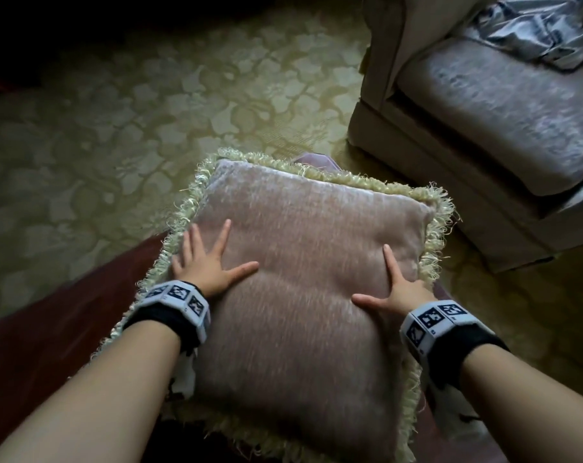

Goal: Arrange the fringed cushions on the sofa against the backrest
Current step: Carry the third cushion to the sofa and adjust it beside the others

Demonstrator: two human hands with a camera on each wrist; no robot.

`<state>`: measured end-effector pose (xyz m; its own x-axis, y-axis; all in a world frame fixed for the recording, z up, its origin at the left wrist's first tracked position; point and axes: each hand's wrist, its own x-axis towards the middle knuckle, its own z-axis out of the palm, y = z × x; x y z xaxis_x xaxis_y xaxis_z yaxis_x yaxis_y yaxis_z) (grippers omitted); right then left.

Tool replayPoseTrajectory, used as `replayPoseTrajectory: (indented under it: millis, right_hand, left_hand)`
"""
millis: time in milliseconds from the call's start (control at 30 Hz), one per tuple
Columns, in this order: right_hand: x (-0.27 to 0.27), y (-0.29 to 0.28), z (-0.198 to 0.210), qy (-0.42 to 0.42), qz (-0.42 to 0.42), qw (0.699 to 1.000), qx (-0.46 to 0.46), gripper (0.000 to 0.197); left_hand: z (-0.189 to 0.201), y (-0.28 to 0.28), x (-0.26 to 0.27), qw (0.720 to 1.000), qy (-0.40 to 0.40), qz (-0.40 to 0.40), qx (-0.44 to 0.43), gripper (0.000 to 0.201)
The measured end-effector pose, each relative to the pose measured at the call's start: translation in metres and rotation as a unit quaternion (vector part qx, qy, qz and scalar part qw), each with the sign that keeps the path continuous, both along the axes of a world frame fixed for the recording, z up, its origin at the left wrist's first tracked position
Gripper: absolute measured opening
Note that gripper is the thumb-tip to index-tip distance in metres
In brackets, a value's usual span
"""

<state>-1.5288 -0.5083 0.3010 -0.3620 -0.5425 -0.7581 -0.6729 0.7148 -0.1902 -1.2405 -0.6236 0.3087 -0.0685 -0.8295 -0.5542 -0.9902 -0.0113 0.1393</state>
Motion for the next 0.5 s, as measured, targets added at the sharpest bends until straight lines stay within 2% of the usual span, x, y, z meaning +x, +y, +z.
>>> replayPoseTrajectory:
  millis: [100, 267, 333, 433, 500]
  right_hand:
    - [0.002, -0.004, -0.007, -0.013, -0.031, 0.999, 0.006, 0.124]
    - [0.000, -0.010, -0.019, -0.020, -0.072, 0.997, -0.004, 0.136]
    - [-0.001, -0.011, -0.023, -0.025, -0.087, 0.996, -0.019, 0.138]
    - [-0.003, -0.006, -0.023, -0.073, -0.119, 0.989, -0.050, 0.135]
    - [-0.006, 0.004, -0.025, -0.114, -0.132, 0.981, -0.082, 0.131]
  left_hand:
    - [0.000, -0.017, 0.017, 0.996, 0.026, 0.049, 0.064, 0.109]
    - [-0.016, -0.033, 0.026, 0.993, 0.010, 0.081, 0.087, 0.121]
    - [-0.020, -0.038, 0.030, 0.990, 0.027, 0.086, 0.108, 0.128]
    - [-0.019, -0.039, 0.035, 0.984, 0.085, 0.074, 0.136, 0.135]
    - [-0.020, -0.035, 0.036, 0.985, 0.082, 0.077, 0.130, 0.134]
